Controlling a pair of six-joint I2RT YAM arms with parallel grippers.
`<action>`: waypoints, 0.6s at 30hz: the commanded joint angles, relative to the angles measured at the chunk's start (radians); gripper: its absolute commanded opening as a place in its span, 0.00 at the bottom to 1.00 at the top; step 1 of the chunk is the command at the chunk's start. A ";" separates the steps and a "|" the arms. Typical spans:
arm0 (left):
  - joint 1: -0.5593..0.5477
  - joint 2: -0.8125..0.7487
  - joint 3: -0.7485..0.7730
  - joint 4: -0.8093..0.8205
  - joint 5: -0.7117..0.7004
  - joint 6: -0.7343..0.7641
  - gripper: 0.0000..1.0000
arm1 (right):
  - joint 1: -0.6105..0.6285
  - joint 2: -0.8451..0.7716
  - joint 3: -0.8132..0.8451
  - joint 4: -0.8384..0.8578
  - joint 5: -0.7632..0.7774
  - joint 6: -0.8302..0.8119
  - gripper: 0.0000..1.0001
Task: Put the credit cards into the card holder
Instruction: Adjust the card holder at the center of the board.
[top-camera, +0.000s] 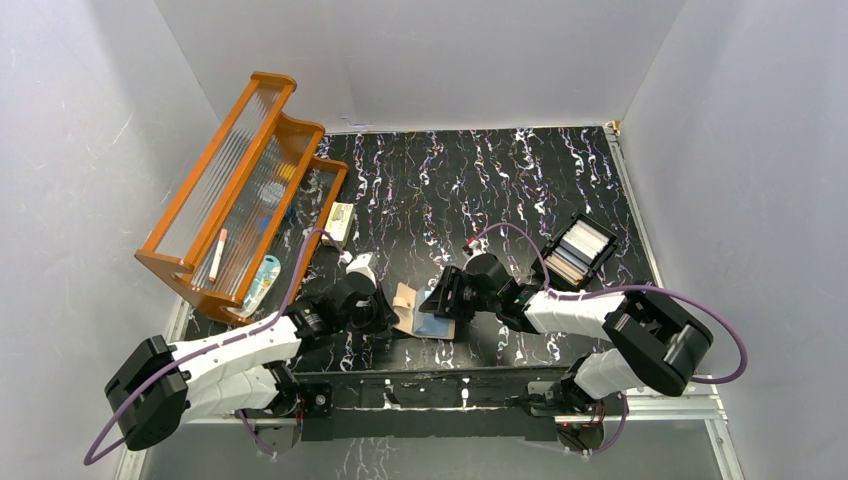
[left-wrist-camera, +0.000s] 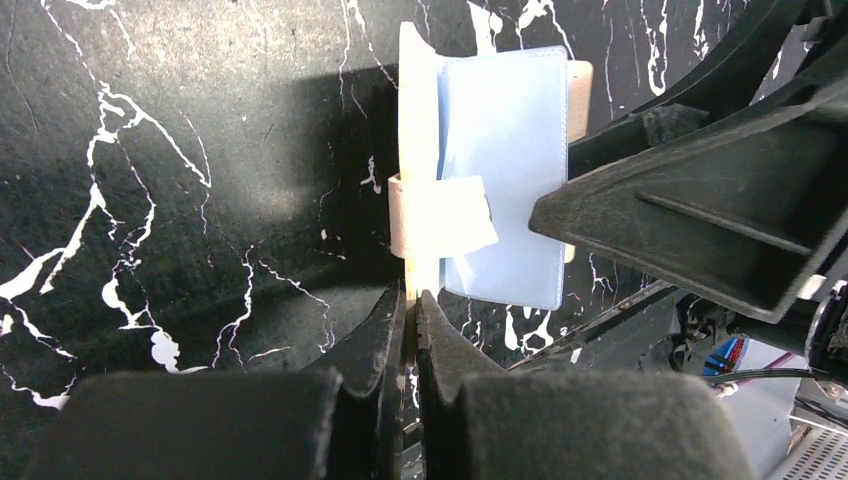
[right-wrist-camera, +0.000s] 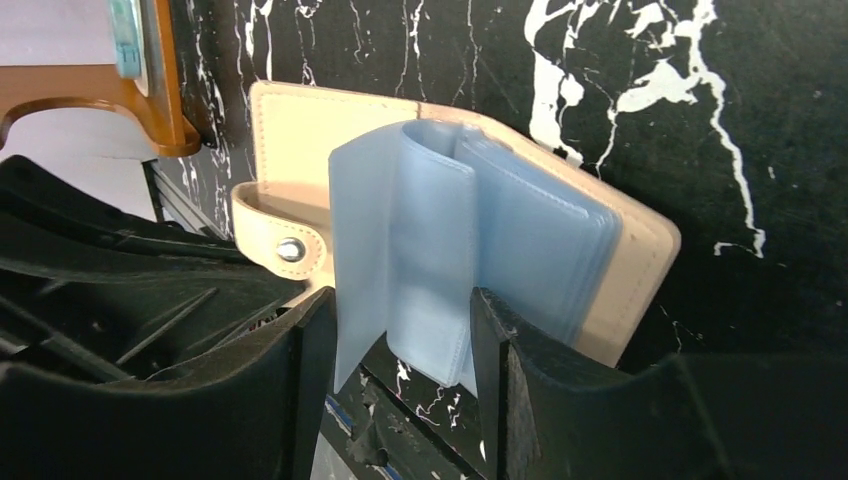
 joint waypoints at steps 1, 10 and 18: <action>-0.002 -0.018 -0.022 -0.013 0.022 -0.012 0.00 | -0.003 -0.019 0.029 0.100 -0.026 -0.014 0.60; -0.002 -0.022 -0.036 -0.028 0.027 -0.037 0.02 | -0.003 -0.001 0.023 0.125 -0.031 -0.006 0.56; -0.002 -0.026 -0.019 -0.047 0.035 -0.066 0.13 | -0.002 0.060 0.066 -0.002 0.010 -0.016 0.47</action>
